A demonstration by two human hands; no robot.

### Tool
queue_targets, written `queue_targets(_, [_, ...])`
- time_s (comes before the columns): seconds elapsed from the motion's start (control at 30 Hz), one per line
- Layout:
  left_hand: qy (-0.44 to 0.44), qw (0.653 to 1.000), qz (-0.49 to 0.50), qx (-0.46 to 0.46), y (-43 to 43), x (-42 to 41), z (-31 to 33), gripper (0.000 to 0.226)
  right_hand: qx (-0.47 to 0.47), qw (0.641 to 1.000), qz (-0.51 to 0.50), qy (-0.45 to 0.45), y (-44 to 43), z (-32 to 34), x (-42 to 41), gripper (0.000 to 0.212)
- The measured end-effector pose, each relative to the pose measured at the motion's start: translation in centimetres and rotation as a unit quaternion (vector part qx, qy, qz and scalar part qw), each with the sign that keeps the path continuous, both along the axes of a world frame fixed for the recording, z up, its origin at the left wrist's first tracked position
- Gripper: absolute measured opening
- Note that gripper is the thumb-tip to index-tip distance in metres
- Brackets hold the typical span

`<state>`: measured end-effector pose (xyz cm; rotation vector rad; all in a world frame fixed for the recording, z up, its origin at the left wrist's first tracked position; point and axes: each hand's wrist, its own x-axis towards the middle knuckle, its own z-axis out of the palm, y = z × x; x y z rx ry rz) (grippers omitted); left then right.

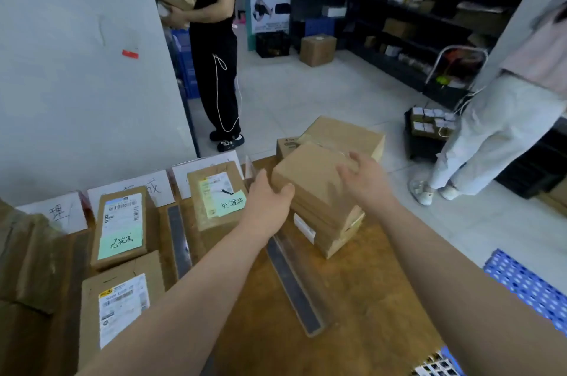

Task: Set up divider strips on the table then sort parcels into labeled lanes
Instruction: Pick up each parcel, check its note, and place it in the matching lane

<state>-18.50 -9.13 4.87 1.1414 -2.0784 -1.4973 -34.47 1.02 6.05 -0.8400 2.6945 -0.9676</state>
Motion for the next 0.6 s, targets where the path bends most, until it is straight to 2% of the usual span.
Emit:
queue_targets(0.07, [0.002, 0.999, -0.006, 0.046, 2.0, -1.4, -0.5, 0.056, 0.013, 0.999, -0.029, -0.032, 2.0, -0.8, -1.8, 0.05])
queue_targets(0.17, [-0.02, 0.995, 0.005, 0.099, 4.3, -3.8, -1.3, 0.07, 0.033, 0.995, -0.032, -0.089, 4.0, -2.2, -4.3, 0.042])
queue_targets(0.27, [-0.04, 0.987, 0.04, 0.148, 5.7, -6.3, -2.4, 0.072, 0.036, 0.989, -0.005, -0.144, 4.7, -3.4, -6.4, 0.054])
queue_targets(0.37, [-0.048, 0.977, 0.084, 0.188, 7.0, -8.3, -3.4, 0.073, 0.028, 0.983, 0.055, -0.175, 4.8, -4.3, -8.2, 0.05])
queue_targets(0.47, [-0.013, 0.967, 0.127, 0.22, 8.1, -9.6, -4.1, 0.078, -0.013, 0.969, 0.068, -0.238, 4.8, -5.0, -9.4, 0.049])
queue_targets(0.6, [0.04, 0.95, 0.196, 0.241, 9.6, -9.8, -4.2, 0.074, -0.072, 0.934, 0.06, -0.346, 5.2, -5.0, -10.1, 0.03])
